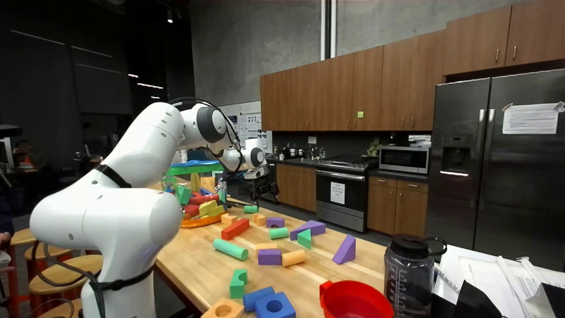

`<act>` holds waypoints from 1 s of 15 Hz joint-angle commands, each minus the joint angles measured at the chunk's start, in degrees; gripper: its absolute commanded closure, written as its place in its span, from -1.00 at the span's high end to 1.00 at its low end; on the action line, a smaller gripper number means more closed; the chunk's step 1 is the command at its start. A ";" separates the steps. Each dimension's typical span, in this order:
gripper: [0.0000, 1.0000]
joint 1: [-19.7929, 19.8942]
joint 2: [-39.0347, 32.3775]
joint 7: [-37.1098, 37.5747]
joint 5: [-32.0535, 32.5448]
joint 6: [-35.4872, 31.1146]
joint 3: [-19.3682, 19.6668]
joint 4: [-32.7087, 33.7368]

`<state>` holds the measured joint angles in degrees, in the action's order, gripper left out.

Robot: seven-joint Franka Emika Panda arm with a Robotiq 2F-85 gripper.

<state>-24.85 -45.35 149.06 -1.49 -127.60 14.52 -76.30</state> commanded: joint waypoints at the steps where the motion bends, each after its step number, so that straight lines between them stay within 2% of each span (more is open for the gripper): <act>1: 1.00 -4.45 -0.56 0.00 -1.84 0.52 7.08 -2.66; 6: 1.00 -4.55 1.94 0.00 -0.64 6.34 6.24 -6.92; 12: 1.00 -6.35 3.65 0.03 -2.24 5.59 8.43 -8.41; 15: 1.00 -7.35 6.75 0.03 -1.42 5.77 9.39 -10.63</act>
<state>-30.53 -43.65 149.09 -2.44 -121.54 22.34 -82.15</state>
